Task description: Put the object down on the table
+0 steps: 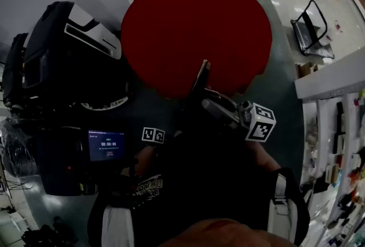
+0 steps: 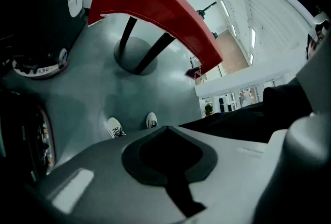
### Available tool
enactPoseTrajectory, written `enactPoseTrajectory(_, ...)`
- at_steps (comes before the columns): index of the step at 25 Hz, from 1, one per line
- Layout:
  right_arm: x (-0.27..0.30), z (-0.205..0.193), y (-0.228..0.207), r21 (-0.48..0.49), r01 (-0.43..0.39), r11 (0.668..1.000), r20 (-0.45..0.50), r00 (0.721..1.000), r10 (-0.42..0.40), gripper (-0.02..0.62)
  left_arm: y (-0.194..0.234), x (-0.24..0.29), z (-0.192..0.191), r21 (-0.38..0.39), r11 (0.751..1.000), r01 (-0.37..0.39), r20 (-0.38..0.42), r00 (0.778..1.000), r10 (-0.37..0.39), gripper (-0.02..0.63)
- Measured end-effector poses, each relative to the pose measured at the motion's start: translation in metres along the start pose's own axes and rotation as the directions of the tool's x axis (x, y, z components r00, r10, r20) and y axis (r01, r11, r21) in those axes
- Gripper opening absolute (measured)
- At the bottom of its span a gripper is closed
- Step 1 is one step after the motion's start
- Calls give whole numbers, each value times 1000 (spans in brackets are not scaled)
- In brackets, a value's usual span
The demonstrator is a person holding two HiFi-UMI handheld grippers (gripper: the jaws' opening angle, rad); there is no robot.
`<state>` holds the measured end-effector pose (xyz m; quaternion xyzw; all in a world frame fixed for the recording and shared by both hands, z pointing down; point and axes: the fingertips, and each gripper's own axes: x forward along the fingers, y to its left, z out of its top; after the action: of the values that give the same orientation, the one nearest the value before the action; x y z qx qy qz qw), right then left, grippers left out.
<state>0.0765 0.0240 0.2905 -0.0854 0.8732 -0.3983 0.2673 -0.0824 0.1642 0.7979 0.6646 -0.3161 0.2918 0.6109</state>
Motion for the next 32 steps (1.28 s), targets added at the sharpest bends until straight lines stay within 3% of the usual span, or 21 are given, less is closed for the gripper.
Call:
enactPoseTrajectory(6, -8, 9, -2, 5, -12, 1000, -18, 1000, 12, 89, -21, 11, 9, 2, 1000, 17, 30, 999, -17, 12)
enactPoseTrajectory(22, -3, 6, -10, 39, -3, 999, -14, 1000, 4, 89, -11, 5, -7, 28, 1000, -5, -25, 1000, 6, 12)
enactPoseTrajectory(29, 10, -8, -11, -5, 73, 997, 32, 997, -73, 89, 7, -9, -28, 55, 998, 29, -45, 999, -27, 12)
enactPoseTrajectory(32, 6, 6, -23, -41, 129, 991, 91, 988, -125, 88, 17, -11, -32, 74, 997, 37, -65, 997, -32, 12)
